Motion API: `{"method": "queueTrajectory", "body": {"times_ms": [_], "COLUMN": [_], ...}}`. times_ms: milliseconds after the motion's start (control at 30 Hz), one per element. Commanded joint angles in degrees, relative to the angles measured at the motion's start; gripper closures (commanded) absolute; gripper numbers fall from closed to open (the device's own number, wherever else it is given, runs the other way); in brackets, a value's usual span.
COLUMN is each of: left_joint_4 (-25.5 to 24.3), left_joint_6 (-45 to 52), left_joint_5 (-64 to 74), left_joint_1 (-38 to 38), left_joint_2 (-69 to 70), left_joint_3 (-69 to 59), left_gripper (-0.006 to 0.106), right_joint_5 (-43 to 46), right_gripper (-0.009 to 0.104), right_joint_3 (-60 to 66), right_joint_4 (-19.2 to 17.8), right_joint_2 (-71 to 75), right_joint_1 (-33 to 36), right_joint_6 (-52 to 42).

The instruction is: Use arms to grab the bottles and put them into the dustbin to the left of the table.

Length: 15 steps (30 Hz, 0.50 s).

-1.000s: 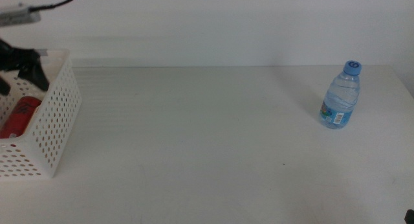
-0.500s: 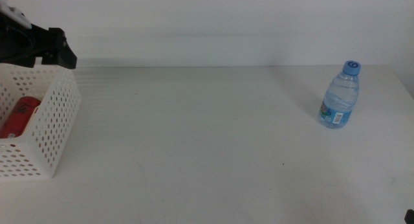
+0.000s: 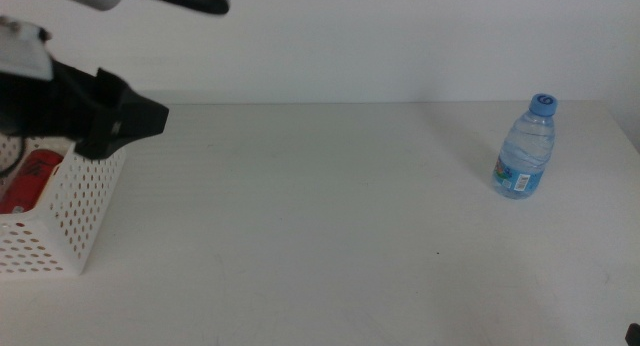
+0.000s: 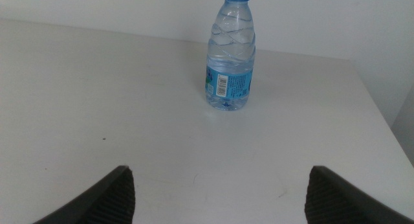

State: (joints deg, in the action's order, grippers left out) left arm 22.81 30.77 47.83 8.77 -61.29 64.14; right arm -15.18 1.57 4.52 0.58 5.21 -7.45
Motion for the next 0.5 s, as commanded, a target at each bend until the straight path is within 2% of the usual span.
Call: {"method": "queueTrajectory", "body": {"times_ms": [0,467], "left_joint_4": [1.29,0.97], "left_joint_6": [-0.81,-0.39], "left_joint_5": [-3.86,-4.66], "left_joint_1": [0.91,0.71], "left_joint_2": [4.58,17.46], "left_joint_3": [-0.13,-6.73], "left_gripper": [0.018,0.018], "right_joint_5": [4.18,4.18], "right_gripper": [0.025,0.025], "right_joint_3": [-0.38,-0.38], "right_joint_4": [-0.57,-0.57], "right_joint_2": [1.55,1.55], "right_joint_1": [-0.31,-0.31], "right_joint_6": [-0.51,-0.51]}}
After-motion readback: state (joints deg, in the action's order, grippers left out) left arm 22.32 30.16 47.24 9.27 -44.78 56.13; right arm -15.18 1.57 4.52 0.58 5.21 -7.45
